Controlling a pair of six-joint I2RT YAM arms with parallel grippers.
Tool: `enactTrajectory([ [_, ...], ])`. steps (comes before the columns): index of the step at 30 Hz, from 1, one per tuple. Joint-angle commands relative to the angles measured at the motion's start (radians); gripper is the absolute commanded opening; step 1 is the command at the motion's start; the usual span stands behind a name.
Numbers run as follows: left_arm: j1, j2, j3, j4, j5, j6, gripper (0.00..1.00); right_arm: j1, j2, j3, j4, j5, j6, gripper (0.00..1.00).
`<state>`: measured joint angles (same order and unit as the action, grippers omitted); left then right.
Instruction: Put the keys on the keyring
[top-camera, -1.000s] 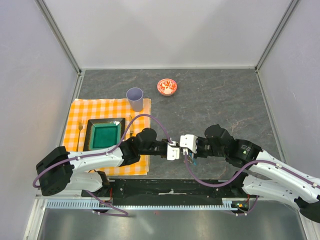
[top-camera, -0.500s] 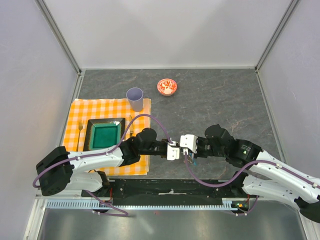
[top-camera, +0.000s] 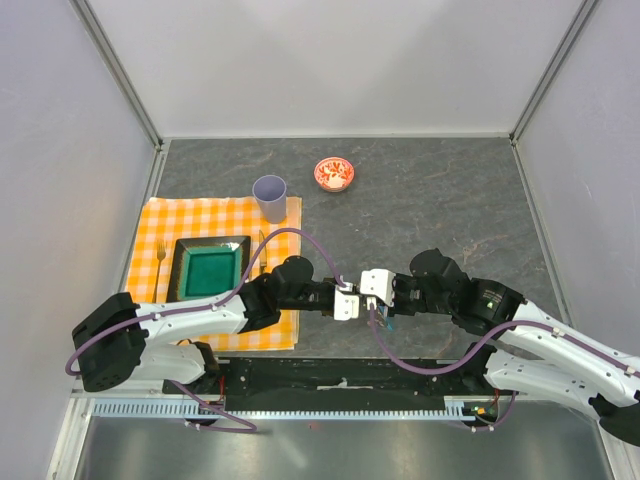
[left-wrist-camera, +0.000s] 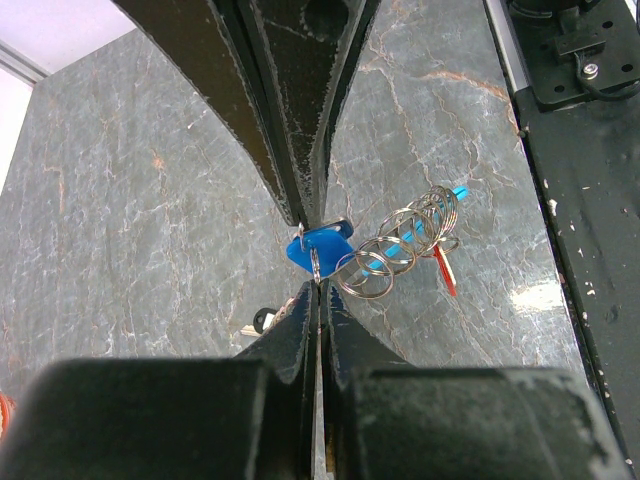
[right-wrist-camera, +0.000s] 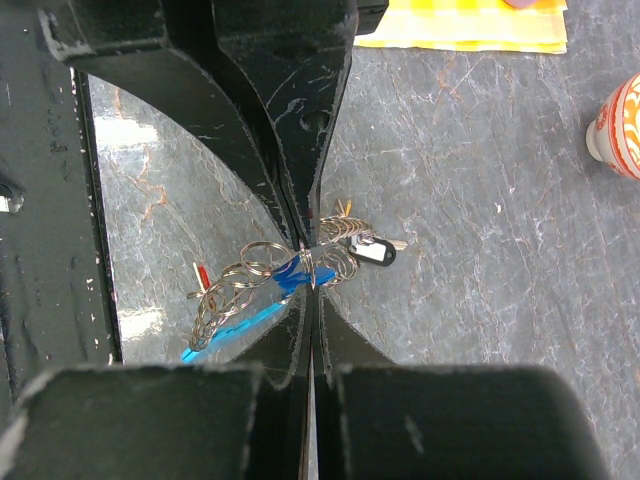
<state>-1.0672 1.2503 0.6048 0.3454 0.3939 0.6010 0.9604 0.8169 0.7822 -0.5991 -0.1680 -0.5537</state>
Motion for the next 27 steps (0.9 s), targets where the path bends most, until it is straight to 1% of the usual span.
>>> enactTrajectory([
  [1,0.004,0.008,0.035,0.040,0.000,0.022,0.02,0.005,-0.007,0.005,0.030,-0.024,0.008,0.00],
  [27,0.004,0.018,0.035,0.041,-0.003,0.023,0.02,0.005,-0.013,0.006,0.028,-0.013,0.005,0.00],
])
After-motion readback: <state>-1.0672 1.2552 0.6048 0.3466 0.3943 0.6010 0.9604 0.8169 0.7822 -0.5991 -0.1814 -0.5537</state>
